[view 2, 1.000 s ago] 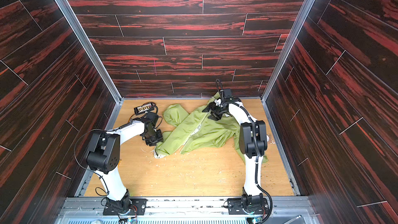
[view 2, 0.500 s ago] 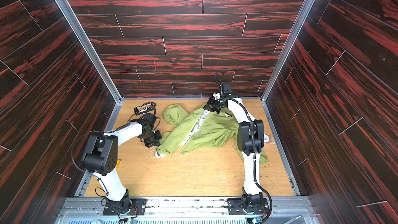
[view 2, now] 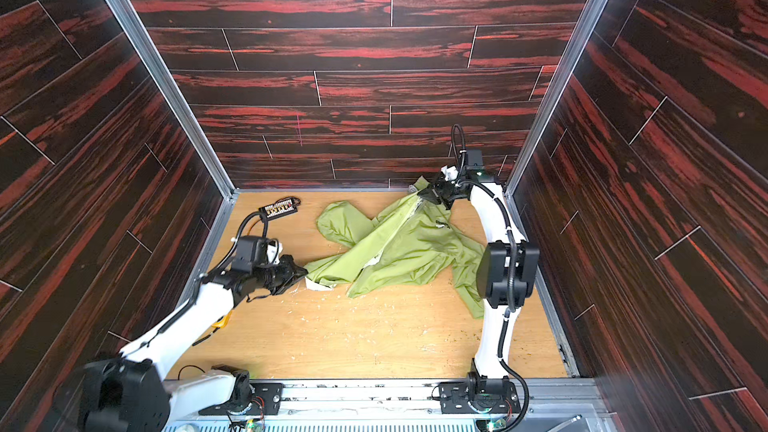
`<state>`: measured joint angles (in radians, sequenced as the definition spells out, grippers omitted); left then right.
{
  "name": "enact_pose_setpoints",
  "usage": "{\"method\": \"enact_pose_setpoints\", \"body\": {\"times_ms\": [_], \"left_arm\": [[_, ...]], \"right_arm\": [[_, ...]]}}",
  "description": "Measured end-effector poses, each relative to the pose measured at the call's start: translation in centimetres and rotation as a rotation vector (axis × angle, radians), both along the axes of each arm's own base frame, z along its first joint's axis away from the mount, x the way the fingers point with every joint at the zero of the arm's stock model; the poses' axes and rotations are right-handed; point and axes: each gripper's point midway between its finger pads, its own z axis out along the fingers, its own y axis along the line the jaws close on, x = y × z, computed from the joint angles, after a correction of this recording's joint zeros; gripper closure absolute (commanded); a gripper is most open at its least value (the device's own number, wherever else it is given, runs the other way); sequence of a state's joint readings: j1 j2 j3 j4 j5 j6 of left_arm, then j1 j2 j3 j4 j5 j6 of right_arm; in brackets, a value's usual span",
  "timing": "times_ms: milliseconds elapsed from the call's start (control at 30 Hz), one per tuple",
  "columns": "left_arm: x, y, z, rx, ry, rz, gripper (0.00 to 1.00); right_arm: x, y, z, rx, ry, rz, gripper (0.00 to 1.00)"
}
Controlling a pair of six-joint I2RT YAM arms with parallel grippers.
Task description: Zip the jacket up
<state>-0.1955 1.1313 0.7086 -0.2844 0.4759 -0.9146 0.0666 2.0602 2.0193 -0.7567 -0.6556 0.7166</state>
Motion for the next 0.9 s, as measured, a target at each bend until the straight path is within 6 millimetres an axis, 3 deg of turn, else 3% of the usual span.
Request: {"method": "enact_pose_setpoints", "body": {"times_ms": [133, 233, 333, 433, 633, 900], "left_arm": [[-1.0, -0.1, 2.0, -0.073, -0.084, 0.019, 1.0], [-1.6, 0.0, 2.9, -0.119, -0.14, 0.047, 1.0], [-1.9, 0.3, 2.5, -0.153, -0.166, 0.088, 1.0], [-1.9, 0.8, 0.7, -0.186, -0.153, 0.145, 1.0], [-1.0, 0.9, -1.7, -0.226, -0.103, 0.207, 1.0], [0.4, 1.8, -1.5, -0.227, -0.142, 0.277, 1.0]], "right_arm": [[-0.7, 0.2, 1.7, 0.027, -0.032, 0.014, 1.0], [-1.2, -1.3, 1.7, 0.055, -0.016, -0.008, 1.0], [-0.9, -3.3, 1.2, 0.068, 0.002, -0.05, 1.0], [-0.6, -4.7, 1.2, 0.069, 0.008, -0.078, 1.0], [0.1, -3.7, 1.3, 0.063, 0.015, -0.056, 1.0], [2.0, -1.9, -3.0, 0.097, 0.079, -0.006, 1.0]]}}
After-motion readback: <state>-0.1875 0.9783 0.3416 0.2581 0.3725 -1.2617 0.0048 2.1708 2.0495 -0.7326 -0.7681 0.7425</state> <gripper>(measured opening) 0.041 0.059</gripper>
